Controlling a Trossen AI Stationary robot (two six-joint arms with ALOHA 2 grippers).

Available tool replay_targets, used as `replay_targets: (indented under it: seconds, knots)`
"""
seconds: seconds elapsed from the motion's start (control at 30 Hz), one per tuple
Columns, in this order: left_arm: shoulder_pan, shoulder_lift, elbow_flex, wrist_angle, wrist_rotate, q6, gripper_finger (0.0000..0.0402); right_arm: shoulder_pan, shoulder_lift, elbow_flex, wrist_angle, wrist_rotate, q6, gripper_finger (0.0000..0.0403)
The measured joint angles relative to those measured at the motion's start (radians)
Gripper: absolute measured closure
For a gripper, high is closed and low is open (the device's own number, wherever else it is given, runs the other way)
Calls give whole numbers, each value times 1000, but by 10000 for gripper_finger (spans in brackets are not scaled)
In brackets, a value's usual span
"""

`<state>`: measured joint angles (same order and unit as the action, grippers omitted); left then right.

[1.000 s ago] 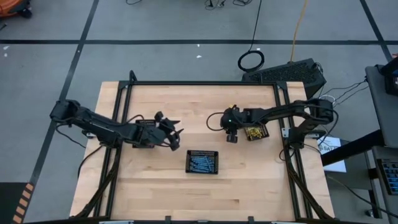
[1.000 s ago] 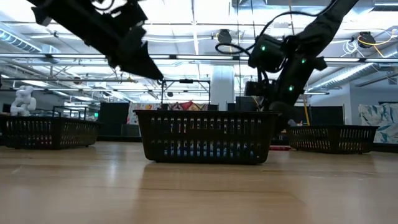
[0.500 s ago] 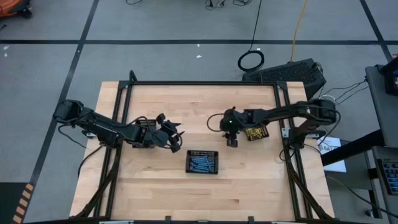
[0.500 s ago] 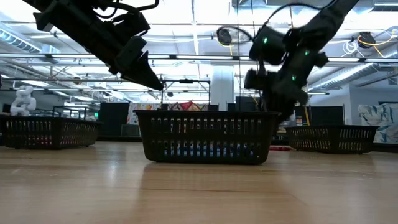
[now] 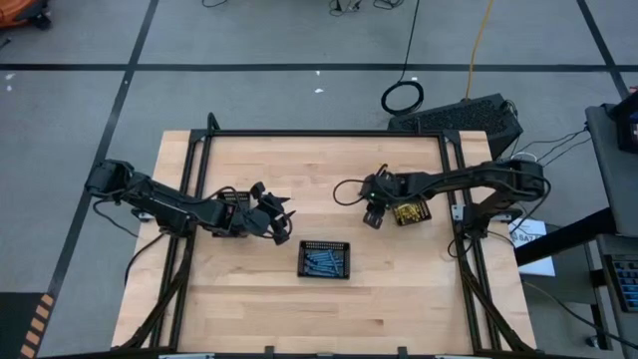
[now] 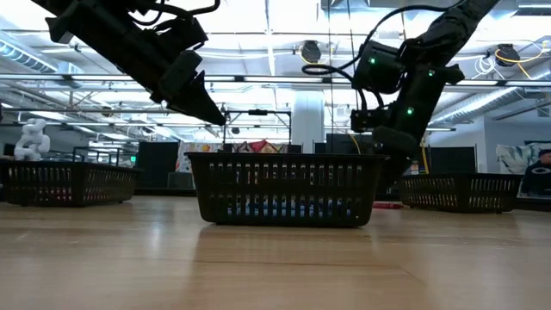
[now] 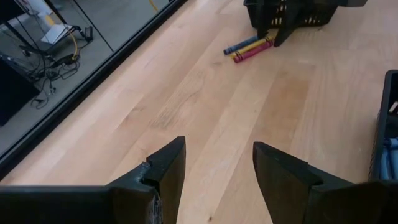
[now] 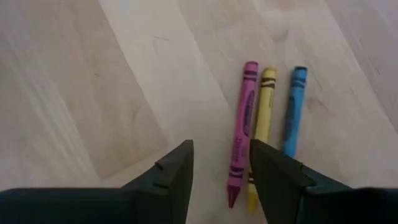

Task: Sort crayons
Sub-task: Put the red crayon into the left black basket

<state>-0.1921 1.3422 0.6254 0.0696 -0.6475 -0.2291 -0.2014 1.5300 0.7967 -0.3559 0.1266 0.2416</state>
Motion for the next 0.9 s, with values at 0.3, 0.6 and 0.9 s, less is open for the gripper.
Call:
replay_targets:
  seconds: [0.3, 0.6, 0.9]
  knots:
    - [0, 0, 0, -2, 0, 0, 210, -7, 11, 0, 1, 6, 8, 259]
    - [0, 0, 0, 1, 0, -1, 210, -15, 11, 0, 7, 5, 27, 259]
    - [0, 0, 0, 11, -1, -1, 210, -14, 38, 0, 20, 4, 35, 259]
